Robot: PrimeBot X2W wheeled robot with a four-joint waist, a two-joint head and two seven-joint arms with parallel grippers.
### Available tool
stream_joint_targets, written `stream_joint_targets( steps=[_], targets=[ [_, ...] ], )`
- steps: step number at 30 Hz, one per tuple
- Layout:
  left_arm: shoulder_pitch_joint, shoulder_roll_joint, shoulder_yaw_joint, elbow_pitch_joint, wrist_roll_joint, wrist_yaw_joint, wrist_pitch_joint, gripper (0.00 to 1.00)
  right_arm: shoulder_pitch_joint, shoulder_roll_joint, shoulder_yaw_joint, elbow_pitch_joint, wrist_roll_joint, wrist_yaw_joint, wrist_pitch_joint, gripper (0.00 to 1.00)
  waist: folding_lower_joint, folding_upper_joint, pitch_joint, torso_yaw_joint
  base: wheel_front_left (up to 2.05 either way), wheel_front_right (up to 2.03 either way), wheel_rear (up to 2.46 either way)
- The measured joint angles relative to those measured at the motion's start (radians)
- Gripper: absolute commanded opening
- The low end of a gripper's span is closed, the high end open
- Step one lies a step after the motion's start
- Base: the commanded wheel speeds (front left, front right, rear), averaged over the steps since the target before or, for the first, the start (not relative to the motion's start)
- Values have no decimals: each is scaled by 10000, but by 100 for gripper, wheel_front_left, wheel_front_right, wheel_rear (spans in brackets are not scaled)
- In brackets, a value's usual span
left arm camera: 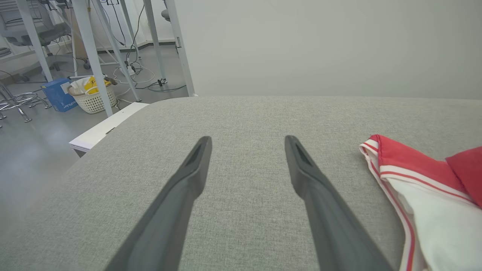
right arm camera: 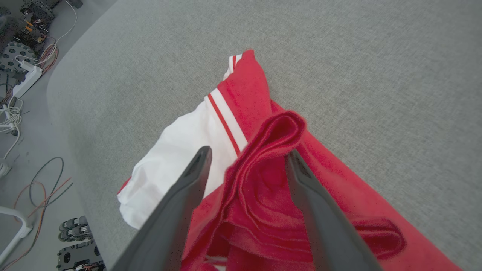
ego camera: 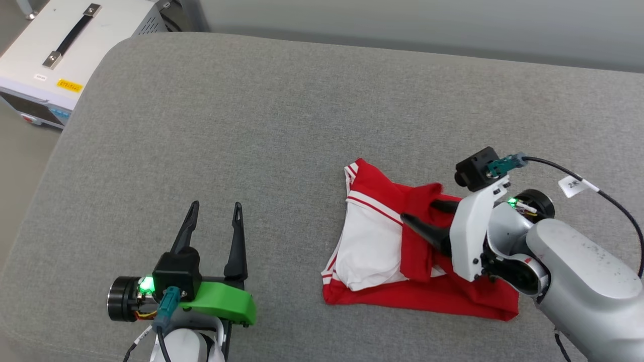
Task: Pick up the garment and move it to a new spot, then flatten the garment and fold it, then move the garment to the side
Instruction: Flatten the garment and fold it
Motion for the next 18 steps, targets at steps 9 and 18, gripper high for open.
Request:
stream_joint_targets(
  steps=[9,18],
  targets=[
    [132,-4,190,19,46,-88,0,100,181,-932,-988,-988,-1363,0,-3588,100,0,0,-411,-566,0,0,0],
    [361,-8,326,-10,50,-148,0,100,1788,-207,-4268,-842,-4362,0,-5985,100,0,0,-859,-1213,0,0,0]
  ],
)
